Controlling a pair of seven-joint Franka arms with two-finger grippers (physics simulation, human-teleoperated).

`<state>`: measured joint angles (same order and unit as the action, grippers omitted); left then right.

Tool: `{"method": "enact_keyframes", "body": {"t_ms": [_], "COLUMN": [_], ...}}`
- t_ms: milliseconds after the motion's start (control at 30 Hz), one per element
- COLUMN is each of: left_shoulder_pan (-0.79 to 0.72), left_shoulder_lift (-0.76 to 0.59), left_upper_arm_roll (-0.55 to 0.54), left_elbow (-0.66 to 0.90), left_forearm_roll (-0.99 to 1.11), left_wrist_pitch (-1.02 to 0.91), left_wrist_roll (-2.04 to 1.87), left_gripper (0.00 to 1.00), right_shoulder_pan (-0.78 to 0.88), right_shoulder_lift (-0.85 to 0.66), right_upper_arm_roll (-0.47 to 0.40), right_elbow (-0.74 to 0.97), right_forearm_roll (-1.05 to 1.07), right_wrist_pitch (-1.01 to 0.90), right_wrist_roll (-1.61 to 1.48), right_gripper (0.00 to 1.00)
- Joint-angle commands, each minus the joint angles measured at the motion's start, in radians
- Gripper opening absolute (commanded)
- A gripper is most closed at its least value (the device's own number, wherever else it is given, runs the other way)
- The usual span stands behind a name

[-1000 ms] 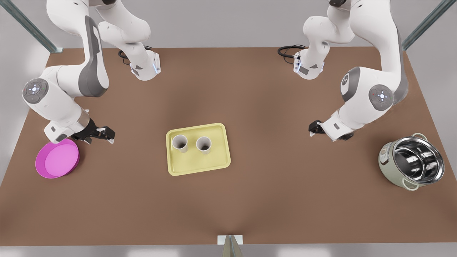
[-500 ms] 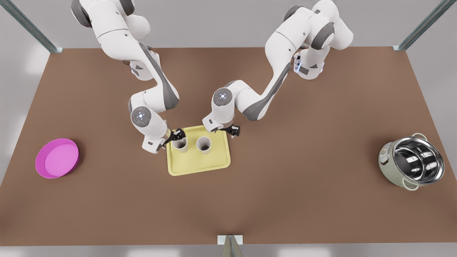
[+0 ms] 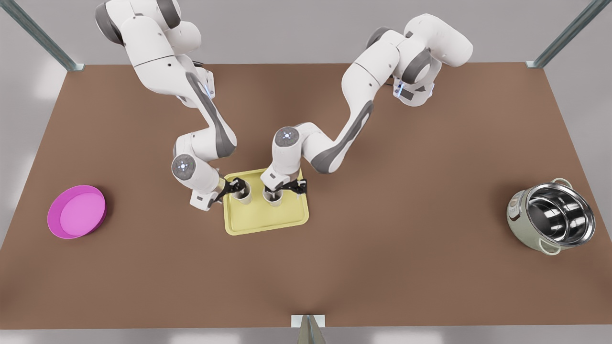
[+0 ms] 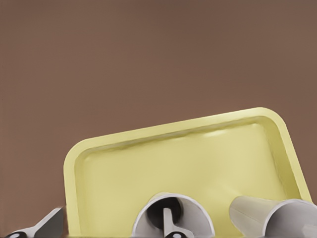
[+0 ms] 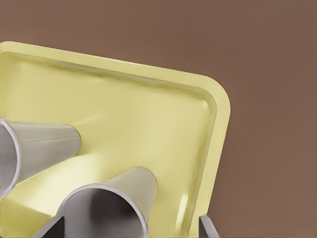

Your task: Use the left arm to pick up the white IKEA cup from the tray and place it on the middle-left position; use the right arm to pick up the white IKEA cup from the tray and place it on the middle-right position

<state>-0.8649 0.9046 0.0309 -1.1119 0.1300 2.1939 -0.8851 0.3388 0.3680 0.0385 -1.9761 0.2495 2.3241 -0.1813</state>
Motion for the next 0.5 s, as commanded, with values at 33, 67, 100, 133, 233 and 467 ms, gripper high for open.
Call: {"method": "enact_keyframes", "body": {"t_ms": [33,67,100,133,233,467], "left_shoulder_pan": [-0.016,-0.019,-0.022,-0.022,-0.020,-0.023], "left_shoulder_lift": [-0.004,-0.003,0.004,0.007,0.033,0.051], "left_upper_arm_roll": [0.000,0.000,0.000,0.000,0.000,-0.003], "left_elbow": [-0.003,-0.003,-0.003,-0.003,-0.003,0.010], "left_forearm_roll": [0.034,0.034,0.033,0.025,0.025,0.023], "left_wrist_pitch": [-0.072,-0.072,-0.072,-0.071,-0.056,0.032], "left_wrist_roll": [-0.172,-0.173,-0.179,-0.181,-0.195,-0.284], "left_gripper": [0.98,0.98,0.98,0.98,0.98,0.98], "right_shoulder_pan": [0.002,0.002,0.002,0.005,0.003,0.013], "right_shoulder_lift": [-0.006,-0.004,-0.003,-0.003,0.003,0.048], "right_upper_arm_roll": [0.000,0.000,0.000,0.000,-0.002,0.000], "right_elbow": [-0.004,-0.006,-0.009,-0.009,-0.007,-0.009], "right_forearm_roll": [0.019,0.016,-0.085,-0.142,-0.148,-0.150], "right_wrist_pitch": [-0.003,-0.003,-0.011,-0.025,-0.023,-0.022], "right_wrist_roll": [-0.191,-0.184,-0.097,-0.033,-0.032,-0.012], "right_gripper": [1.00,1.00,1.00,1.00,1.00,1.00]}}
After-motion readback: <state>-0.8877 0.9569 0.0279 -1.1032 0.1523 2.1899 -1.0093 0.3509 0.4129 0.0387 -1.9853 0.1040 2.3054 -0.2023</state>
